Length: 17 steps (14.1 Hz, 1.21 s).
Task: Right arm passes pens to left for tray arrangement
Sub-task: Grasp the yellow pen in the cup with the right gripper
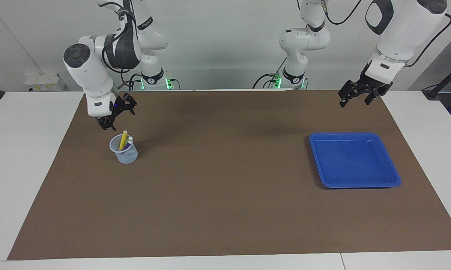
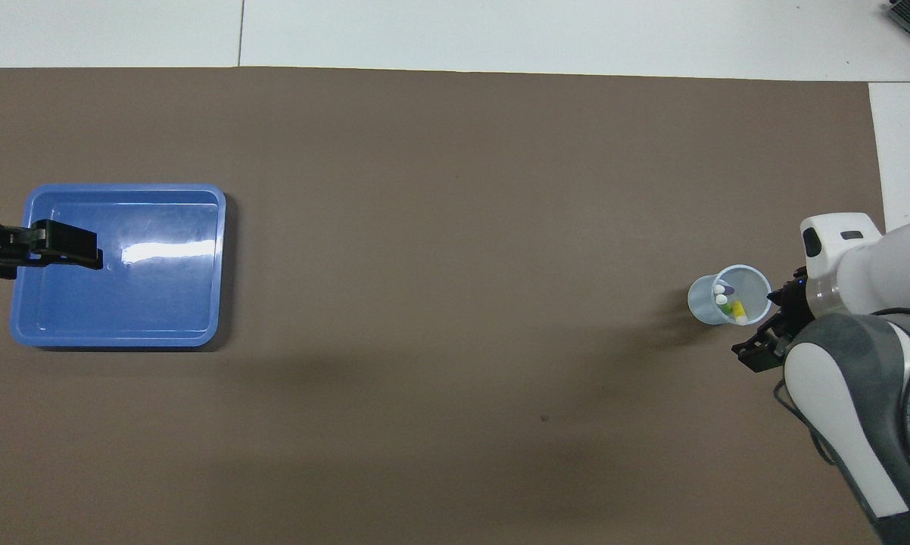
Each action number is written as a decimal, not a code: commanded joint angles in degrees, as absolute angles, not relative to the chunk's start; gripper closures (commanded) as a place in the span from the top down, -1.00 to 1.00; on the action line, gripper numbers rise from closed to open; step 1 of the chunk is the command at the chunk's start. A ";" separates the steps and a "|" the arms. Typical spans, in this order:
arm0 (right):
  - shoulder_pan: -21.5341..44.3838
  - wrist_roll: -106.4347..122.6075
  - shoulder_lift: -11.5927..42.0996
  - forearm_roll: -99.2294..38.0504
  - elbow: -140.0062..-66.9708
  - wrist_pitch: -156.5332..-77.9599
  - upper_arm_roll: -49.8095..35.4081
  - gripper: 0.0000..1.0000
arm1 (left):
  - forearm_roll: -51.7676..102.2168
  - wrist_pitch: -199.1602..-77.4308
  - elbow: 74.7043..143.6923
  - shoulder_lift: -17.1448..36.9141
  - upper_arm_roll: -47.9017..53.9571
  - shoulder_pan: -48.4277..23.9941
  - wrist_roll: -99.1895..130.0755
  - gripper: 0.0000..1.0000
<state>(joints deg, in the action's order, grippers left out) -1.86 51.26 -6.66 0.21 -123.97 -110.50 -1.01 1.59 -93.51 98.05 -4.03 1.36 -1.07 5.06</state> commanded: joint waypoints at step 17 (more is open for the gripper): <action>-4.39 56.95 -6.86 1.67 -131.40 -124.62 -1.32 0.69 | 2.55 -94.75 99.84 -5.71 1.58 -1.14 5.36 1.00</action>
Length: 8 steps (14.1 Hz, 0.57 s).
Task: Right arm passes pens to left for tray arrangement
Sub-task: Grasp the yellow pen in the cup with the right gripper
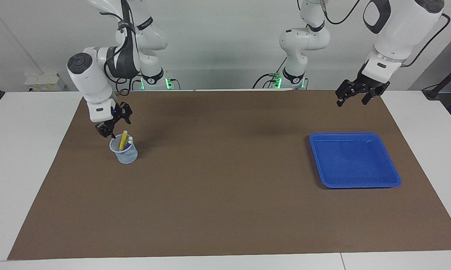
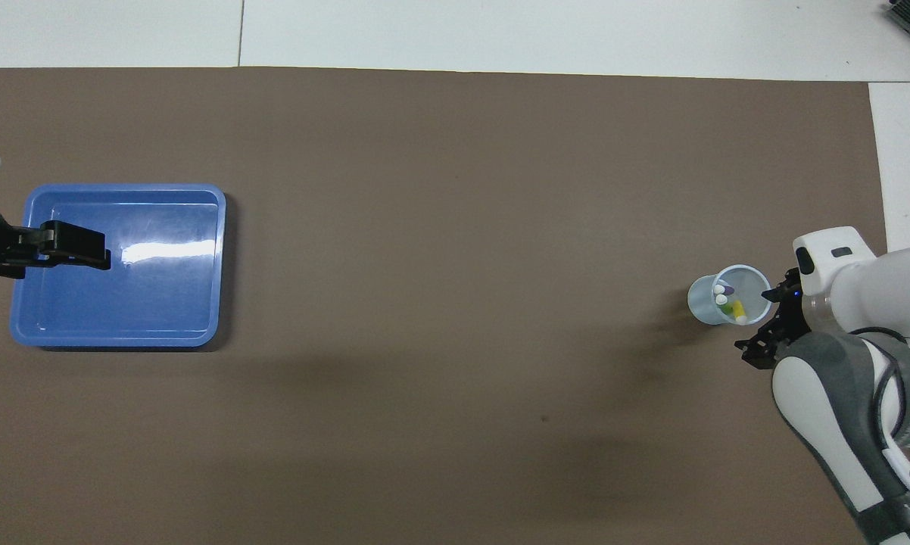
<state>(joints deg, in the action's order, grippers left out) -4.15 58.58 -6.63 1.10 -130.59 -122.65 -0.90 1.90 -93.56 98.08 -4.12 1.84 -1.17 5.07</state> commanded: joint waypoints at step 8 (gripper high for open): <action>-3.87 54.93 -5.01 1.41 -131.92 -128.32 -1.49 0.47 | 2.72 -94.49 99.93 -5.71 1.67 -1.67 5.36 1.00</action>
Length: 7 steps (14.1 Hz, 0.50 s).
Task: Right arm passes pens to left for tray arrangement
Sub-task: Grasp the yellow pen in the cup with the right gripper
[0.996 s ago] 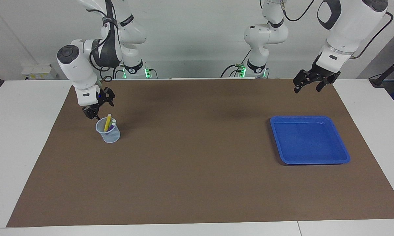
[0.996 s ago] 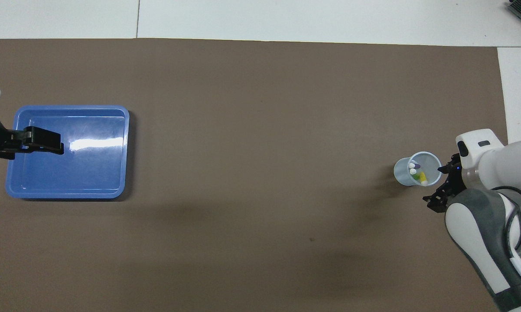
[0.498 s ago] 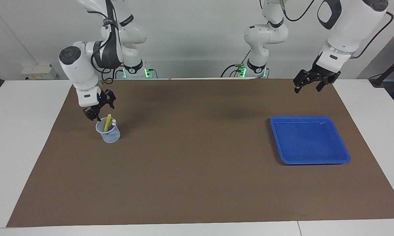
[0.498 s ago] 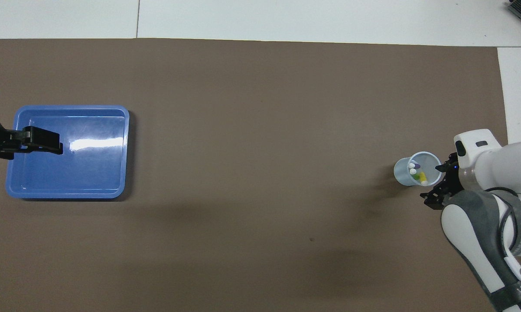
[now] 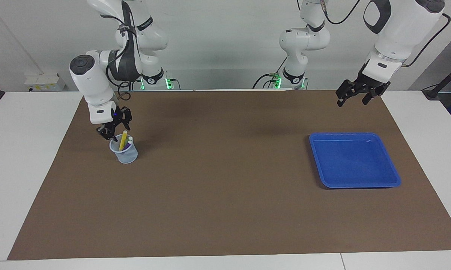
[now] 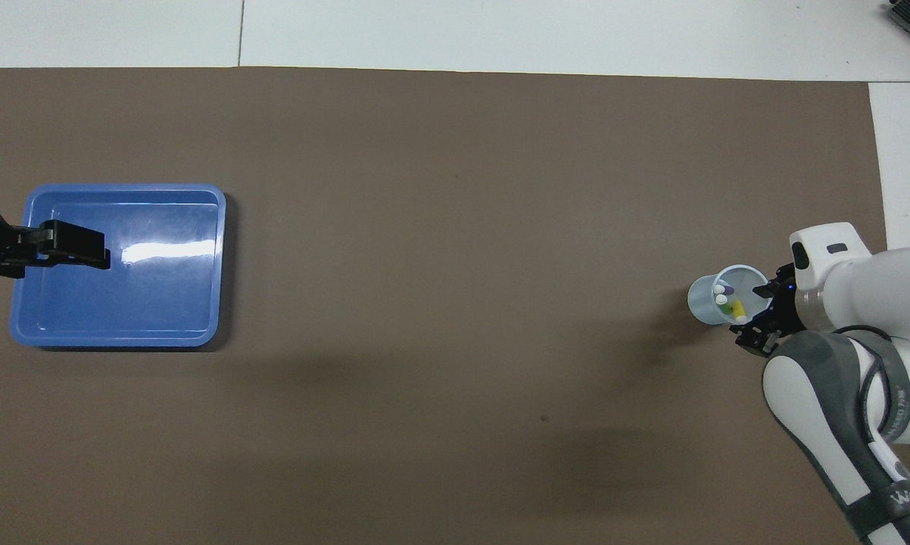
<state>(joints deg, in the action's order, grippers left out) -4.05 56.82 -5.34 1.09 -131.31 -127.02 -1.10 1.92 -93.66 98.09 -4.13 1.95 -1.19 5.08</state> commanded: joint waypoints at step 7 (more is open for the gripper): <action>-3.69 54.93 -4.92 0.97 -131.84 -128.32 -1.49 0.01 | 2.99 -94.31 100.63 -5.89 1.76 -1.67 5.45 1.00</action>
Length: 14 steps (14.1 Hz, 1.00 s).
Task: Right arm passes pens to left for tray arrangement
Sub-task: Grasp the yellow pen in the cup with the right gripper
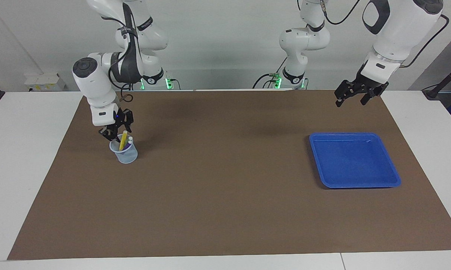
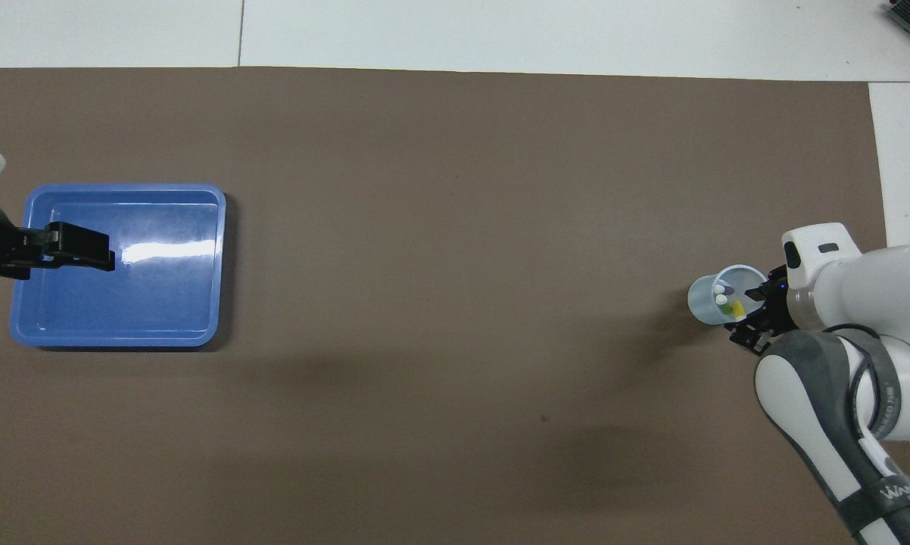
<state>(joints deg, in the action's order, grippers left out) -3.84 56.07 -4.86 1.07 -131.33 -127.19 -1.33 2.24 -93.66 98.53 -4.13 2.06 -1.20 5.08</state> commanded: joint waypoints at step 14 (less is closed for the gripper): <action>-1.85 55.02 -4.04 0.35 -128.94 -127.18 -1.76 -1.00 | 2.90 -94.57 100.72 -6.06 1.76 -2.55 5.36 1.00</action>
